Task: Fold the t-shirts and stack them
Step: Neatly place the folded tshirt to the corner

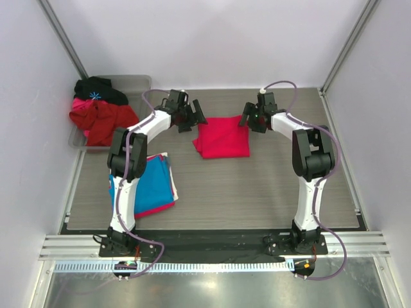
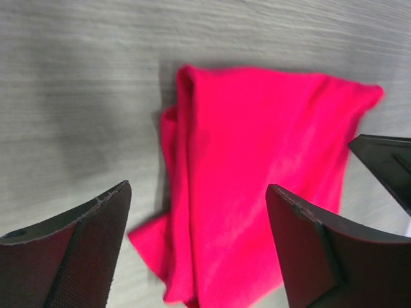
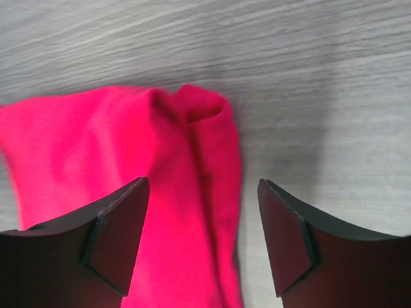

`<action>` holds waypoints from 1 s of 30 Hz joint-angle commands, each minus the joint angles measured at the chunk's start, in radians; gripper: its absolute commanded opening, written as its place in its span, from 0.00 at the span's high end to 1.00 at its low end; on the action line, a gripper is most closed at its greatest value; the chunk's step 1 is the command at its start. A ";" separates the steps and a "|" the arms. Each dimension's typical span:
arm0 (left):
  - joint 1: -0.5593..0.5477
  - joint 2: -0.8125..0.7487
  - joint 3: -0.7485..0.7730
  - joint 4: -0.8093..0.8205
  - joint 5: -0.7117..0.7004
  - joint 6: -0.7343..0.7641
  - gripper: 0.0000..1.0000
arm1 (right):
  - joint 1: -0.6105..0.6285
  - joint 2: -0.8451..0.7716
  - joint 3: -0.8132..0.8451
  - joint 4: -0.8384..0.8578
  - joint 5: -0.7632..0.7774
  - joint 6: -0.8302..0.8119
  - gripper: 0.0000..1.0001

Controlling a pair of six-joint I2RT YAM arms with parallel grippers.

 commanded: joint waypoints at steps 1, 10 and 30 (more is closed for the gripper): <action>-0.004 0.069 0.081 -0.032 -0.028 0.018 0.15 | -0.007 0.061 0.092 0.000 -0.021 -0.008 0.27; -0.016 0.184 0.213 -0.101 -0.049 -0.003 0.20 | -0.007 0.148 0.140 -0.017 -0.024 -0.002 0.42; -0.085 0.296 0.297 -0.112 -0.138 -0.108 0.95 | 0.021 0.215 0.223 -0.022 -0.054 0.015 0.97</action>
